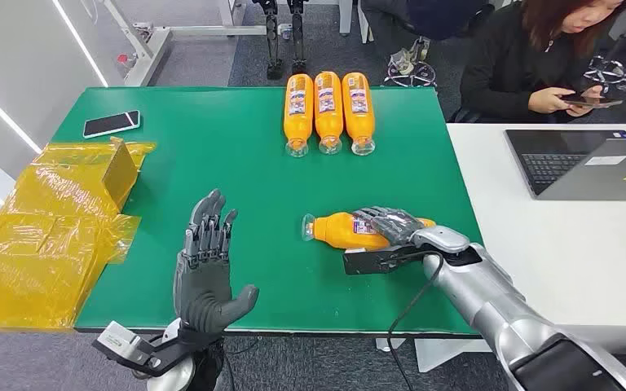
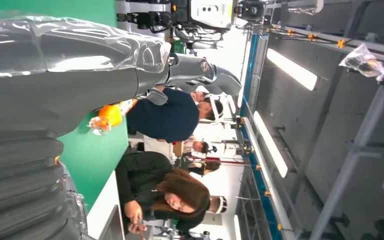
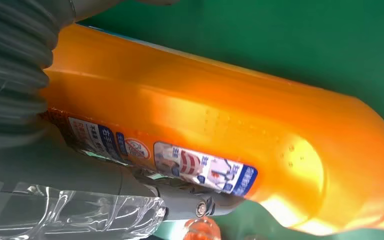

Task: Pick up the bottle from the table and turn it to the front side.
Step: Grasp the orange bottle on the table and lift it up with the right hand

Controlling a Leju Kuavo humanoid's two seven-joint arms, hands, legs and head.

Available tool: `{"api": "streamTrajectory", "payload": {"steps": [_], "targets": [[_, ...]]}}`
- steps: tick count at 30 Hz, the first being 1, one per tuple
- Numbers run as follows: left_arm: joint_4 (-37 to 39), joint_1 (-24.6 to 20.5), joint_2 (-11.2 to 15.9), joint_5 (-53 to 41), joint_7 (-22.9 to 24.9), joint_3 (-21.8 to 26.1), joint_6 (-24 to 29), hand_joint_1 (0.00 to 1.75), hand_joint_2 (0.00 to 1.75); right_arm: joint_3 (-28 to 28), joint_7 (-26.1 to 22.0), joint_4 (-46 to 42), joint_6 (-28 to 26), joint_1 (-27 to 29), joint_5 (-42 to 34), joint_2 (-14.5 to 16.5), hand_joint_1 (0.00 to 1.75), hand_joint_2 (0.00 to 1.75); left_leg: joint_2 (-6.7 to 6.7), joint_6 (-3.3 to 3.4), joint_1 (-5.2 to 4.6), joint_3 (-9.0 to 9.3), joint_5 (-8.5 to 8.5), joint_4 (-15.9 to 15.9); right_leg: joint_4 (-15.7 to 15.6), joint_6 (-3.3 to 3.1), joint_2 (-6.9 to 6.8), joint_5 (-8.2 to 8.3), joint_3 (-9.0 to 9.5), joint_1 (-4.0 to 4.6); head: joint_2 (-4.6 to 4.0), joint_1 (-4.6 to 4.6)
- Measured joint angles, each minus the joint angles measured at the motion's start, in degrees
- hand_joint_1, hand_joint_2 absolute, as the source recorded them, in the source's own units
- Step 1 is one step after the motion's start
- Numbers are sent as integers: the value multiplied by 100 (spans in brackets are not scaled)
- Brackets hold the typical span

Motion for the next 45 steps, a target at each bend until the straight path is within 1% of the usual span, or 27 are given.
{"api": "streamTrajectory", "payload": {"steps": [7, 11, 22, 27, 29, 31, 34, 37, 41, 45], "targets": [[0, 71, 27, 0, 0, 15, -30, 0, 175, 297, 35, 355, 102, -184, -59, -56, 0, 175, -2, 1, -1, 7, 0, 1, -2, 1, -3, 0, 11, 0, 0, 1], [0, 75, 37, -4, 0, 21, -32, 0, 175, 401, 55, 467, 101, -235, -69, -64, 175, 175, -2, 1, -1, 14, 0, 2, -4, 1, -2, 0, 19, 0, 0, 2], [-1, 100, 36, -133, 0, 72, -79, 0, 175, 683, -122, 497, -29, -292, -491, -105, 175, 175, -3, 2, -1, 29, 0, 2, -4, 1, -3, 0, 37, 0, 0, 1], [-10, 172, 33, -191, 0, 141, -88, 0, 175, 857, -76, 199, -314, -267, -852, -126, 175, 175, -2, 2, -1, 25, 0, 2, -3, 1, -2, 1, 32, 0, 0, 2], [-31, 209, 33, -208, 0, 168, -69, 0, 175, 903, 47, -73, -603, -216, -1017, -173, 175, 175, -2, 1, -1, 18, 0, 2, -2, 1, -1, 1, 25, -1, 0, 2], [-65, 242, 30, -238, 0, 189, -39, 0, 175, 916, 260, -493, -1036, -140, -1050, -231, 175, 175, 0, 1, -1, 12, 0, 2, -1, 1, 4, 1, 16, -1, 0, 0], [-122, 289, -14, -330, 0, 281, -18, 0, 175, 870, 643, -1314, -1624, 50, -771, -298, 175, 175, 2, 0, 0, 9, -1, 1, -1, 1, 7, 0, 9, 0, -1, 0], [-179, 333, -74, -401, 0, 389, -19, 0, 175, 761, 905, -2098, -1856, 258, -452, -332, 175, 175, 2, 0, 0, 1, -1, 0, -1, 0, 7, -1, 1, 0, 0, 0], [-258, 389, -144, -465, 5, 517, -22, 0, 175, 538, 1032, -3024, -2079, 540, -136, -354, 175, 175, 0, 0, 0, -3, -1, -3, -1, 1, 4, -2, -2, 1, 0, 1], [-317, 413, -223, -520, 50, 605, -16, 0, 175, 263, 1134, -3764, -2282, 925, 206, -348, 175, 175, -2, 2, 0, -7, -2, -3, -1, 3, 0, -3, -1, 0, 0, 1]]}}
